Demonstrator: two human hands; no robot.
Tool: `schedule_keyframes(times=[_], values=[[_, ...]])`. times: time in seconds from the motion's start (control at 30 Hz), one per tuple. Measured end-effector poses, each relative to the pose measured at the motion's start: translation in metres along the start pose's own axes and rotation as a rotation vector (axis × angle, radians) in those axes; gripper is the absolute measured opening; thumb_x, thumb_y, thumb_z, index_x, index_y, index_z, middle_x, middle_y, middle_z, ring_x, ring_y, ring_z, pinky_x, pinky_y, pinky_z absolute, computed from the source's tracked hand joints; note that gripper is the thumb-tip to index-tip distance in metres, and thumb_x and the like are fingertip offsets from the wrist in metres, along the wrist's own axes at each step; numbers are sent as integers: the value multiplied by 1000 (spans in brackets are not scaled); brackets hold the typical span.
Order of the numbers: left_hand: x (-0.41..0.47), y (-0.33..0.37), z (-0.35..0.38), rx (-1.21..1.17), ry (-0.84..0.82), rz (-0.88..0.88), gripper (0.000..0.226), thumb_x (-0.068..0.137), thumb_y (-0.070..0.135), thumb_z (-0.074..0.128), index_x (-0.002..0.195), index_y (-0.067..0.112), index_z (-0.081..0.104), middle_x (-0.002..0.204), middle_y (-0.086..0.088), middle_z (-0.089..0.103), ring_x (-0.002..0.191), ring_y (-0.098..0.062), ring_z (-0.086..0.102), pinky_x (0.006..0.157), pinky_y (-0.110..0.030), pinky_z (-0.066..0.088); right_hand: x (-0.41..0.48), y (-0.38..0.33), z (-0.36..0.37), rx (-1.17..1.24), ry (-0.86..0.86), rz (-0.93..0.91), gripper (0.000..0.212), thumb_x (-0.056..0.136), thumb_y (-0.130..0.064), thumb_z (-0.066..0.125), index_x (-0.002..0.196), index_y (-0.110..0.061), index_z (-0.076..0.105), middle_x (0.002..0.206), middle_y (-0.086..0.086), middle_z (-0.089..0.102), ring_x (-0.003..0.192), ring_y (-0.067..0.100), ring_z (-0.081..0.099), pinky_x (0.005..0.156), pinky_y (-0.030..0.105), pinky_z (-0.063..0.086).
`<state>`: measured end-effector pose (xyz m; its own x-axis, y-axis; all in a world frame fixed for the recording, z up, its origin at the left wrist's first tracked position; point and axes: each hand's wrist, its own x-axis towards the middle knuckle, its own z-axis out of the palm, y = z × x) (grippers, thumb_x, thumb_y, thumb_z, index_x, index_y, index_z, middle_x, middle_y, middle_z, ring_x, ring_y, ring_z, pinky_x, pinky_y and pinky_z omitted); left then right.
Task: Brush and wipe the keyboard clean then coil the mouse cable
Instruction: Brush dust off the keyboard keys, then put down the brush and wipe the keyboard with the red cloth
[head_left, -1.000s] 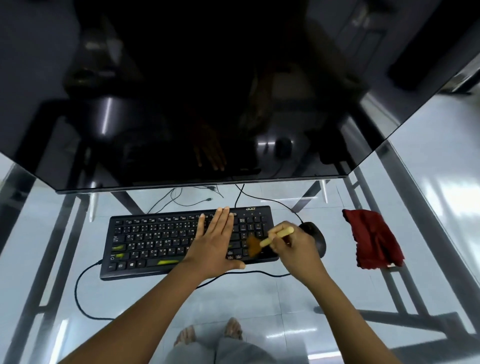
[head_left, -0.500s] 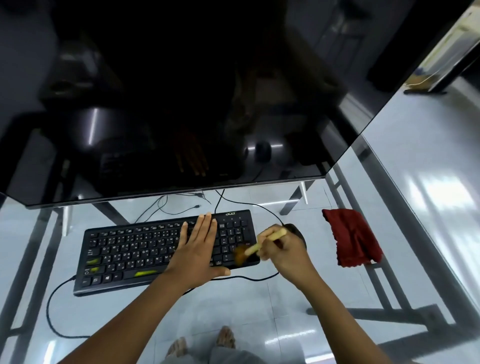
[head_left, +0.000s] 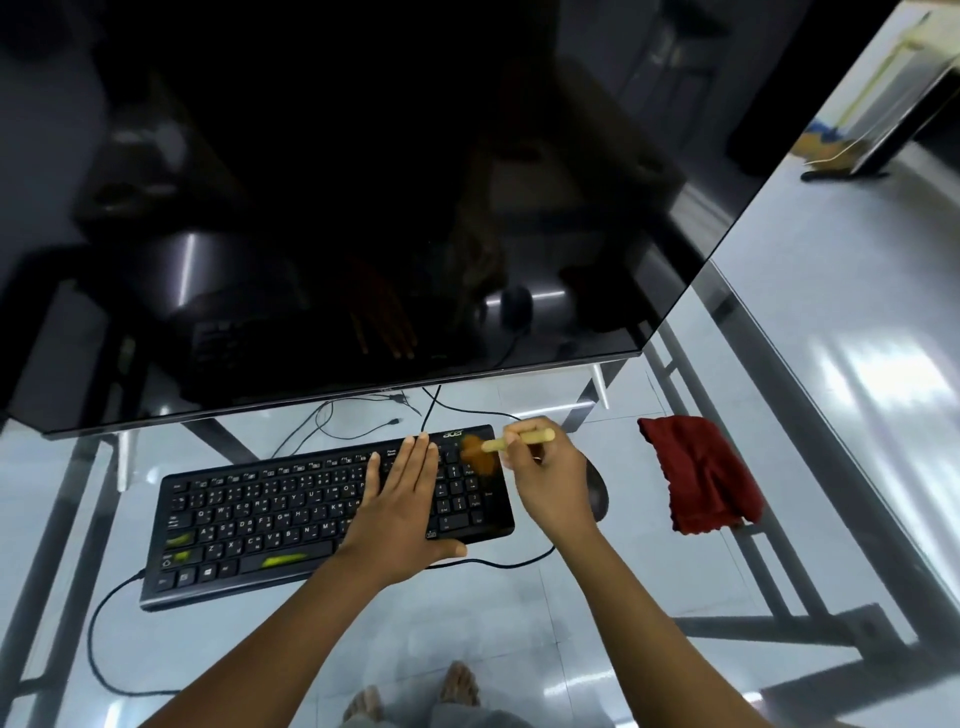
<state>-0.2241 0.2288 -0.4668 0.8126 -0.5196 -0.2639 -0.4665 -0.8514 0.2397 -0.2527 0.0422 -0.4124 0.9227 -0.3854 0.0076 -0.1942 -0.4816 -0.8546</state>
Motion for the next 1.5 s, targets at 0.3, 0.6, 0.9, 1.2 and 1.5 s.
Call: schedule_keyframes(times=[0.3, 0.6, 0.9, 1.2, 1.5], values=[[0, 1, -6, 52, -18, -1, 124, 74, 81, 48, 150, 10, -19, 155, -1, -29, 144, -18, -28, 116, -52, -15, 21, -10, 4, -53, -243, -33, 11, 95, -12, 55, 88, -15, 63, 81, -1, 73, 72, 6, 67, 74, 16, 53], [10, 13, -10, -23, 25, 42, 123, 67, 90, 31, 152, 14, -16, 160, -1, -22, 144, -14, -27, 115, -48, -19, 10, 27, -58, 137, 313, 56, 15, 87, -8, 65, 87, -23, 66, 91, -1, 70, 81, 10, 66, 70, 19, 50], [55, 88, -21, -5, 8, 231, 99, 88, 73, 27, 151, 12, -19, 158, -1, -27, 143, -15, -29, 117, -48, -16, -29, 114, -96, -155, 446, 99, 13, 80, -5, 77, 81, -13, 67, 81, 3, 65, 72, 20, 62, 63, 33, 55], [82, 121, -16, 59, -54, 345, 99, 89, 70, 35, 152, 13, -15, 158, -2, -25, 143, -16, -29, 117, -50, -13, -33, 151, -93, -561, 335, 67, 19, 79, -21, 81, 93, -15, 71, 90, 0, 67, 81, 18, 58, 70, 29, 45], [66, 86, -10, 54, -30, 276, 98, 87, 73, 25, 151, 13, -17, 157, -1, -28, 142, -15, -31, 119, -49, -11, 47, 155, -117, -811, 187, 259, 42, 98, -39, 52, 139, -28, 51, 139, 7, 49, 128, 33, 46, 108, 54, 34]])
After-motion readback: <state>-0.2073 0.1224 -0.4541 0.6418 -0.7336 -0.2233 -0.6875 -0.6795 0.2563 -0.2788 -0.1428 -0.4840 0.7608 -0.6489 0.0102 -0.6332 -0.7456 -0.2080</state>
